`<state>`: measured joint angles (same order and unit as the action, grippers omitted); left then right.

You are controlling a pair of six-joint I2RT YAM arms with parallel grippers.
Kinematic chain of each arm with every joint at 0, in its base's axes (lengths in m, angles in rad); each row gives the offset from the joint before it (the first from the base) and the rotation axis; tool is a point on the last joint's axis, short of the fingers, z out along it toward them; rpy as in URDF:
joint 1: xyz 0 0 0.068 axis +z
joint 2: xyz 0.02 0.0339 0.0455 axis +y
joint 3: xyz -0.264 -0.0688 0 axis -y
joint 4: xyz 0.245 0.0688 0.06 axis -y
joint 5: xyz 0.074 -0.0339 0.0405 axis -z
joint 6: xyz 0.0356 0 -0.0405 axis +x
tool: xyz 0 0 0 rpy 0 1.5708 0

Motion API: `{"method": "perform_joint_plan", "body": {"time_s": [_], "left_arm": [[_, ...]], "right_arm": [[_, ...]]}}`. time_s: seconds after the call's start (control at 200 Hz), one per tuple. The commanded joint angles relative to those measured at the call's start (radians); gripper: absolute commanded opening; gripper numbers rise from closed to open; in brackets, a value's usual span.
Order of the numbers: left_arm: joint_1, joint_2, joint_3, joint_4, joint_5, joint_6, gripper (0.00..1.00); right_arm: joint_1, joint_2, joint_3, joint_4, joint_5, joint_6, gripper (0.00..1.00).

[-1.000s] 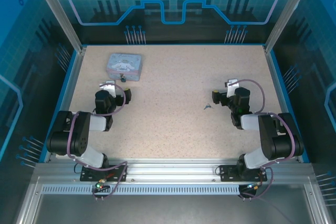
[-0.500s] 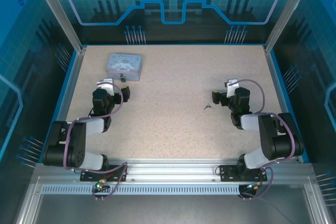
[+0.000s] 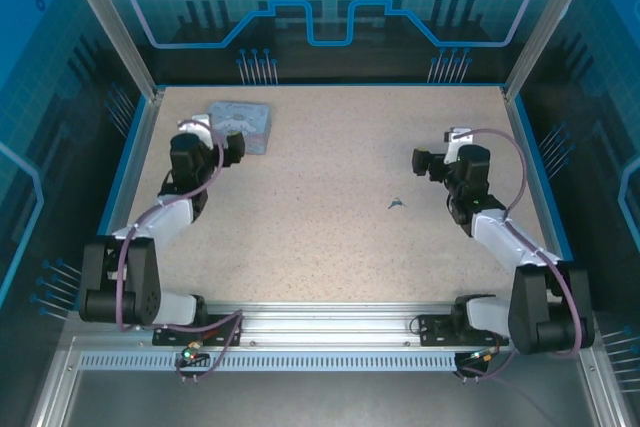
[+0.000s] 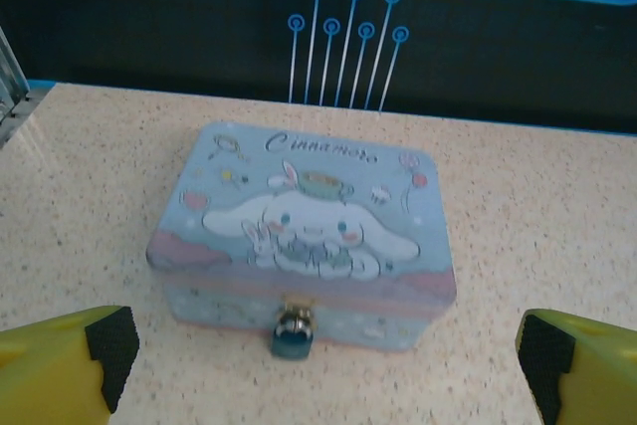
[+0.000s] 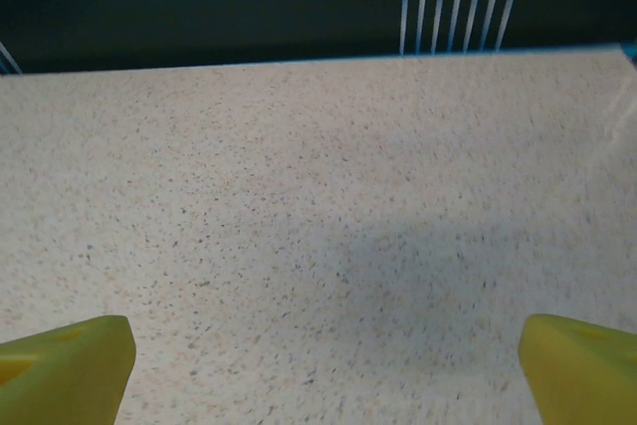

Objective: Unlock the padlock with the key

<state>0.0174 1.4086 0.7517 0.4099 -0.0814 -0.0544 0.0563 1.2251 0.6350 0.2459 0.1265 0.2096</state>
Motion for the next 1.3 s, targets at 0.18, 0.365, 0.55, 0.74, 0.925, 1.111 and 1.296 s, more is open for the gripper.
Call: {"method": "perform_joint_plan", "body": {"time_s": [0.18, 0.365, 0.55, 0.74, 0.925, 1.111, 1.296], "left_arm": [[0.051, 0.267, 0.466, -0.437, -0.041, -0.131, 0.99], [0.077, 0.502, 0.782, -0.635, -0.024, -0.148, 0.99], [0.121, 0.741, 1.101, -0.817, 0.042, -0.183, 0.99], [0.135, 0.935, 1.370, -0.944, 0.070, -0.180, 0.99], [0.132, 1.059, 1.514, -1.002, 0.149, -0.211, 0.99], [0.093, 1.074, 1.501, -1.001, 0.226, -0.207, 0.99], [0.044, 0.952, 1.310, -0.931, 0.318, -0.218, 0.99]], "right_arm": [[-0.032, -0.030, 0.121, -0.306, -0.166, 0.227, 1.00], [0.049, -0.033, 0.162, -0.411, -0.244, 0.198, 1.00], [0.136, -0.088, 0.157, -0.468, -0.224, 0.214, 1.00], [0.192, -0.183, 0.122, -0.498, -0.200, 0.249, 1.00], [0.206, -0.277, 0.107, -0.550, -0.163, 0.259, 1.00], [0.206, -0.303, 0.100, -0.579, -0.149, 0.270, 1.00], [0.207, -0.296, 0.081, -0.549, -0.183, 0.306, 1.00]]}}
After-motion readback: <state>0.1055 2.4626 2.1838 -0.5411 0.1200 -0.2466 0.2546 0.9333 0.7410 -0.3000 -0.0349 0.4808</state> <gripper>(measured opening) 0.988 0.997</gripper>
